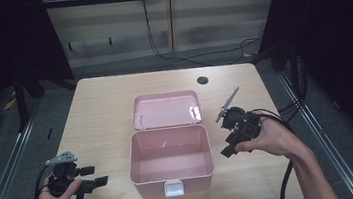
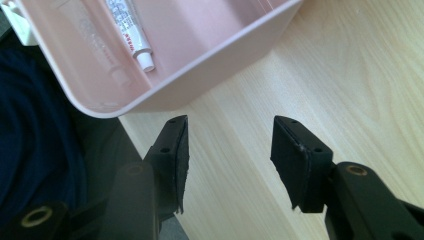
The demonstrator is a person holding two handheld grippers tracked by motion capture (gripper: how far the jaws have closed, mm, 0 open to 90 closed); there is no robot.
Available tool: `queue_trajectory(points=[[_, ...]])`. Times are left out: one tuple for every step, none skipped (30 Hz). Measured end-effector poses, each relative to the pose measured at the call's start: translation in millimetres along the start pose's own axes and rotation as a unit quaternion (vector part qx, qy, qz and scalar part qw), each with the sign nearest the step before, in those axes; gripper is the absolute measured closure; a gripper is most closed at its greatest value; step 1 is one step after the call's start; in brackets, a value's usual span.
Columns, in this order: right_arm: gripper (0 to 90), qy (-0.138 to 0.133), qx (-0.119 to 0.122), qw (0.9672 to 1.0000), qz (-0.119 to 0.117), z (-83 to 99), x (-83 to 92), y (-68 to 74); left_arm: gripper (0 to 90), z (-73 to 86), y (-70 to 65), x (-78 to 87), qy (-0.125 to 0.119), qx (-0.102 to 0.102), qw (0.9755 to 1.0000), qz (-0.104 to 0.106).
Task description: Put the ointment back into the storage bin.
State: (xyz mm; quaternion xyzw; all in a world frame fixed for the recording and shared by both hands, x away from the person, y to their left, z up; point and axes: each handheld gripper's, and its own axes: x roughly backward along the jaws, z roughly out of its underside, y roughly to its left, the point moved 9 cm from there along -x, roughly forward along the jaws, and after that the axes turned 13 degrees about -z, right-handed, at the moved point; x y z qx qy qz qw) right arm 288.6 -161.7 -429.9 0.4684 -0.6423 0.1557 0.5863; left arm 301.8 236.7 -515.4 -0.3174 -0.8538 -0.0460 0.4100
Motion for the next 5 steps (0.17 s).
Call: queue_trajectory(points=[[49.7, -0.006, 0.001, 1.0, -0.003, 1.3, -2.3, -1.0, 22.7, 0.1, 0.6, 0.1, 0.001, 0.0, 1.0, 0.0], [49.7, -0.006, -0.004, 1.0, -0.006, 3.5, -5.0, -0.6, 22.7, 0.1, 0.9, 0.0, 0.001, 0.0, 1.0, -0.002], [49.1, -0.008, -0.006, 0.9999, -0.007, 6.5, -9.0, -2.8, 22.7, 0.3, 1.0, 0.0, 0.001, 0.0, 1.0, -0.002], [49.1, -0.008, -0.006, 0.9999, -0.007, 6.5, -9.0, -2.8, 22.7, 0.3, 1.0, 0.0, 0.001, 0.0, 1.0, -0.002], [48.6, -0.004, -0.015, 0.9998, -0.008, 11.2, -14.9, -5.5, 22.7, 0.4, 1.0, 0.1, 0.0, 0.0, 1.0, -0.002]])
